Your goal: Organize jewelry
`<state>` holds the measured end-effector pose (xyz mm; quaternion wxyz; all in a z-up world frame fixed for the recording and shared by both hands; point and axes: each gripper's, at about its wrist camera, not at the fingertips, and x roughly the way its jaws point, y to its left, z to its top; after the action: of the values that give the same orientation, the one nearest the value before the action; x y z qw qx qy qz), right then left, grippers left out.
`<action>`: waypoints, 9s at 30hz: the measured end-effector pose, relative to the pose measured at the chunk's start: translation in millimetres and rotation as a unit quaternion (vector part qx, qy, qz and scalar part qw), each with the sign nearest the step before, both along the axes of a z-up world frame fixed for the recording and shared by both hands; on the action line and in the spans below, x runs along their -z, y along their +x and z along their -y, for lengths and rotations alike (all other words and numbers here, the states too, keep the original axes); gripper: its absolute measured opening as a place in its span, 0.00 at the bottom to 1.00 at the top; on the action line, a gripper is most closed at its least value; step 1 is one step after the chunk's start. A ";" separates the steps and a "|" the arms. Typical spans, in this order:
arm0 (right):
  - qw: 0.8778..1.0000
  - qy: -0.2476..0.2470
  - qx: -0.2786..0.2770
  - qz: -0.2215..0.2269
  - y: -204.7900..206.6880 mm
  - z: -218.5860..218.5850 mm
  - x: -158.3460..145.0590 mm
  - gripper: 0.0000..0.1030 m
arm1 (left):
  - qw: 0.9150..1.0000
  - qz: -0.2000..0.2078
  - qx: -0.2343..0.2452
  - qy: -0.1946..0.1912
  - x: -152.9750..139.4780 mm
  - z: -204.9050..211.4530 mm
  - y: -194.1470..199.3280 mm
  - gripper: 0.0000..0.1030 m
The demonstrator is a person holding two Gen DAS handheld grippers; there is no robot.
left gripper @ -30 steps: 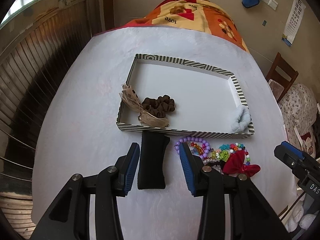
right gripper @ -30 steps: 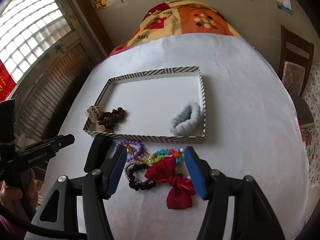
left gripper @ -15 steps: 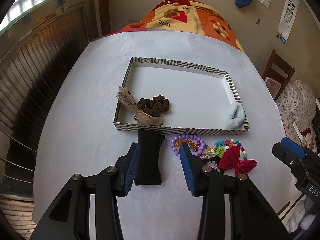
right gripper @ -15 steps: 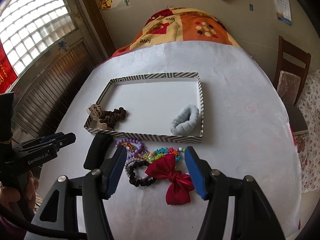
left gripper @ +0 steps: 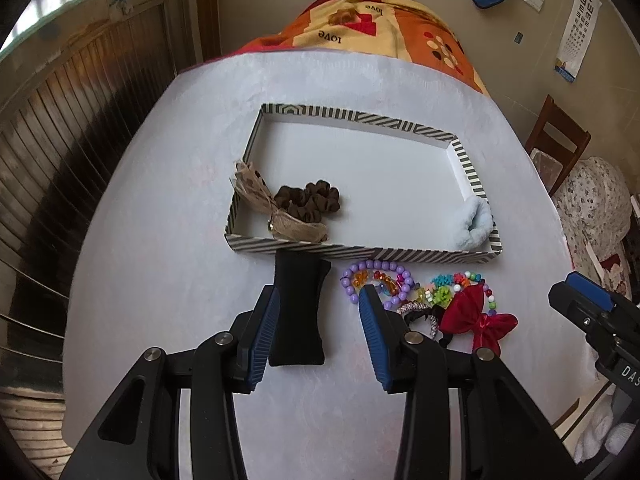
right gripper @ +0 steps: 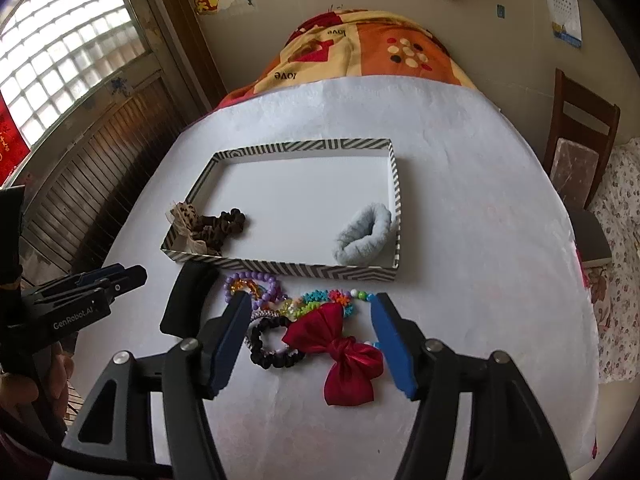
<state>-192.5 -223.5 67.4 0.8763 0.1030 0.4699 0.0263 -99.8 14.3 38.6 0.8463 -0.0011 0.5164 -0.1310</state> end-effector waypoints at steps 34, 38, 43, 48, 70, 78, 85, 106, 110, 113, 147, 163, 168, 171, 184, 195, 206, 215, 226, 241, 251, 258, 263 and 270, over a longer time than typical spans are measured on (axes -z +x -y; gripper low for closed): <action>0.993 -0.044 -0.074 -0.075 -2.5 12.0 81.4 0.64 | 0.984 -0.147 -0.052 -0.091 86.6 -32.3 34.9 0.31; 0.986 -0.069 -0.132 -0.072 7.6 -3.1 83.9 0.63 | 0.983 -0.152 -0.055 -0.087 91.7 -28.4 41.1 0.31; 0.977 -0.089 -0.173 -0.084 19.6 -12.3 94.4 0.63 | 0.982 -0.159 -0.058 -0.079 99.9 -26.4 47.7 0.32; 0.971 -0.102 -0.197 -0.094 25.0 -15.9 102.5 0.63 | 0.984 -0.156 -0.057 -0.059 103.0 -20.3 51.8 0.32; 0.978 -0.050 -0.187 -0.079 16.0 -3.1 100.1 0.14 | 0.991 -0.114 -0.055 -0.045 93.1 -23.1 46.9 0.03; 0.987 0.008 -0.152 -0.044 14.9 3.5 63.6 0.15 | 0.992 -0.089 -0.043 -0.074 62.2 -29.2 36.3 0.03; 0.991 0.020 -0.131 -0.028 27.4 -0.7 50.4 0.15 | 0.995 -0.057 -0.029 -0.081 32.9 -26.7 37.4 0.03; 0.994 0.018 -0.109 -0.012 101.8 9.9 40.2 0.15 | 0.998 -0.020 -0.041 -0.042 14.0 -12.7 106.1 0.03; 0.994 0.017 -0.106 -0.013 123.8 13.1 42.1 0.15 | 0.998 -0.022 -0.044 -0.033 17.3 -9.2 125.9 0.03; 0.995 0.019 -0.100 -0.016 141.4 17.3 44.9 0.15 | 0.998 -0.027 -0.046 -0.031 21.2 -5.3 143.4 0.03; 0.995 0.007 -0.038 -0.095 236.4 53.0 130.2 0.48 | 0.995 -0.077 -0.055 0.037 95.6 21.6 206.3 0.15; 0.998 0.007 -0.048 -0.032 185.7 36.1 64.2 0.61 | 0.997 -0.016 -0.062 0.036 39.2 13.2 156.5 0.27; 0.998 -0.001 -0.053 -0.028 162.8 25.1 53.8 0.62 | 0.998 -0.011 -0.058 0.028 30.2 9.9 134.3 0.27; 0.998 -0.002 -0.051 -0.029 151.8 23.3 49.5 0.62 | 0.998 -0.010 -0.054 0.026 26.9 11.3 122.0 0.27; 0.999 -0.016 -0.029 -0.025 94.5 23.4 37.7 0.64 | 1.000 -0.013 -0.002 0.017 22.9 34.1 71.3 0.27; 0.999 -0.020 0.002 -0.030 49.8 34.3 39.1 0.66 | 0.998 -0.024 0.050 0.013 25.1 55.7 37.7 0.27; 0.999 -0.024 0.033 -0.026 19.3 49.1 33.7 0.68 | 0.995 -0.032 0.092 0.007 26.7 69.1 7.1 0.27; 0.998 -0.029 0.044 -0.035 3.3 57.4 38.9 0.68 | 0.993 -0.046 0.105 0.001 32.1 73.8 -7.2 0.27; 0.997 -0.030 0.042 -0.051 -3.9 58.7 50.8 0.68 | 0.993 -0.064 0.103 0.009 46.1 71.7 -13.9 0.27; 0.996 -0.029 0.033 -0.075 2.4 58.9 66.6 0.68 | 0.990 -0.111 0.089 -0.020 63.7 51.9 -9.5 0.27; 0.996 -0.022 0.011 -0.088 7.9 53.1 83.8 0.68 | 0.987 -0.137 0.079 -0.034 75.4 43.8 -6.1 0.27; 0.996 0.005 -0.049 -0.068 12.3 28.6 80.3 0.57 | 0.985 -0.134 0.101 -0.030 77.6 61.6 -5.0 0.27; 0.993 -0.005 -0.087 -0.075 15.9 7.3 87.3 0.41 | 0.986 -0.133 0.099 -0.012 89.4 65.1 2.1 0.27; 0.992 -0.002 -0.098 -0.082 18.8 6.7 89.6 0.41 | 0.983 -0.143 0.110 -0.011 102.6 71.2 6.4 0.27</action>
<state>-173.7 -230.1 -22.2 0.8284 0.0565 0.5477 0.1029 -93.4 -56.8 -64.1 0.7439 0.0277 0.6278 -0.2275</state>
